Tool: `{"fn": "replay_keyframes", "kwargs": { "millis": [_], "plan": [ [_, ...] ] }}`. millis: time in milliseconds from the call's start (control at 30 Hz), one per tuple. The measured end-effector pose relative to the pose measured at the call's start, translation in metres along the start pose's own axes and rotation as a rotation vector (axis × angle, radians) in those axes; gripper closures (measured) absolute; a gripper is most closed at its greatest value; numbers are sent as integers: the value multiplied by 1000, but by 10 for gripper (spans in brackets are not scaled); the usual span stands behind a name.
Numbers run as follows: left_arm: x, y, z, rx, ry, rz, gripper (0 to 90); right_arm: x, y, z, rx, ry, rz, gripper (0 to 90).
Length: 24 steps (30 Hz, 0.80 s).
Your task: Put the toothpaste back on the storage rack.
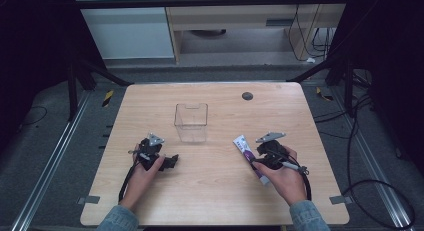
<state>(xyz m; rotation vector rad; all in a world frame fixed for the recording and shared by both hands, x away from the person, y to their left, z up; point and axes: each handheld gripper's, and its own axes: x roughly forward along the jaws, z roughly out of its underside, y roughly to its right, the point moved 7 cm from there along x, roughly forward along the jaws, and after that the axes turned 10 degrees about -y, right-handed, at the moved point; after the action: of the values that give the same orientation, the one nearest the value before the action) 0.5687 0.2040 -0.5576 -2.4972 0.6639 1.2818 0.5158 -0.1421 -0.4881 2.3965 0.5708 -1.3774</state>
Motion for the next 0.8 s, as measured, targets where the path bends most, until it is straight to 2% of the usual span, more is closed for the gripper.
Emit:
{"fn": "replay_keyframes", "kwargs": {
  "millis": [167, 300, 567, 800],
  "plan": [
    [0, 0, 0, -1, 1, 0, 0, 3, -5, -11, -31, -15, -2, 416],
    [0, 0, 0, 0, 1, 0, 0, 5, -6, -20, -36, -32, -12, 476],
    [0, 0, 0, 0, 0, 0, 0, 11, -9, -29, -63, -76, -12, 495],
    [0, 0, 0, 0, 0, 0, 0, 20, -13, -33, -56, -103, -24, 492]
  ]
}}
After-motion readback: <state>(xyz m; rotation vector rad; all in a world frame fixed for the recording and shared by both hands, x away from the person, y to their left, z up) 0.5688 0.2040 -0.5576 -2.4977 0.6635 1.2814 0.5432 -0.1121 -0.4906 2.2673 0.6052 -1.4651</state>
